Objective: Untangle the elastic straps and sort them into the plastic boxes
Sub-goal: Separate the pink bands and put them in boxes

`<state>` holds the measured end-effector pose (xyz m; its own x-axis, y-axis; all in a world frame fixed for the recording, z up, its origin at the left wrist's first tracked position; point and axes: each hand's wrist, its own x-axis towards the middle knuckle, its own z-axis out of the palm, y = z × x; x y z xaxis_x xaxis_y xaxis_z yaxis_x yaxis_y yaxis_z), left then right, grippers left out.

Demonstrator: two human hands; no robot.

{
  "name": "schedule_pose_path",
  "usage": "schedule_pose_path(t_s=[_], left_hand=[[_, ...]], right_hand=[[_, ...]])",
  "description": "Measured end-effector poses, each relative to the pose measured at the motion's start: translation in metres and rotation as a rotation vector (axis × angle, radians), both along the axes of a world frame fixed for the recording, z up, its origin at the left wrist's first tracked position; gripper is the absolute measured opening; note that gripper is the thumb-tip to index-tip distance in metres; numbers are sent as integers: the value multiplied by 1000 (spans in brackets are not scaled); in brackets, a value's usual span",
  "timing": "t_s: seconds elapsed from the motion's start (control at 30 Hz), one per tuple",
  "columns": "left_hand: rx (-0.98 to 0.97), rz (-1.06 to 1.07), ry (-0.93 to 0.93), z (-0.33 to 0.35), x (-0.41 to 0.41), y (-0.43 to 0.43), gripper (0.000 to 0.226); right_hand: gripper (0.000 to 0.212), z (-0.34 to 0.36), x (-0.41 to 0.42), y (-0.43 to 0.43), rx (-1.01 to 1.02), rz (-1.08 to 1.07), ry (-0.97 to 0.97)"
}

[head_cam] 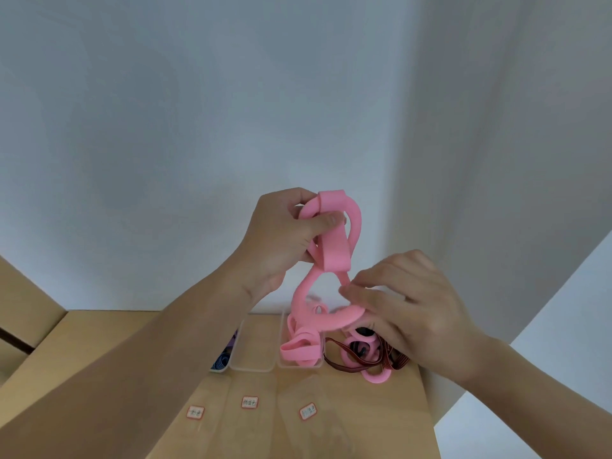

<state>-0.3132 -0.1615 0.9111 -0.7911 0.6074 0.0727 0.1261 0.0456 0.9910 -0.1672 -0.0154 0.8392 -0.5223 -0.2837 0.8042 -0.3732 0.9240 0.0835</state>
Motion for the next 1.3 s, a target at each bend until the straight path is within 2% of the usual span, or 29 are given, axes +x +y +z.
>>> schedule_pose_path(t_s=[0.1,0.23,0.4,0.5,0.67,0.8,0.83,0.93,1.0,1.1,1.2,1.3], left_hand=[[-21,8,84,-2,3,-2,12],[-14,-26,138,-2,7,-6,9],[4,-89,43,1,6,-13,14],[14,-109,-11,3,3,-16,18],[-48,-317,-71,9,2,-29,25],[37,-335,-258,14,6,-34,36],[25,-326,-228,13,10,-33,38],[-73,-215,36,1,20,-29,45],[-21,-104,14,-9,22,-26,51],[61,-72,-108,-16,22,-24,52],[73,-47,-40,-20,19,-21,61],[72,-66,-48,-21,18,-19,66]], right_hand=[[19,8,-2,-10,-290,10,-58],[14,20,-8,-21,-804,54,-152],[11,27,-24,-22,-1043,-133,-204],[12,26,-30,-25,-1195,-19,-293],[14,23,-35,-28,-1100,-95,-282],[15,20,-43,-29,-1115,-169,-258],[15,20,-45,-29,-1124,-181,-254],[15,20,-51,-31,-1149,-205,-221],[15,21,-54,-31,-1100,-226,-200],[15,20,-55,-31,-1024,-243,-187],[17,22,-54,-27,-963,-244,-202],[14,21,-53,-24,-908,-209,-208]])
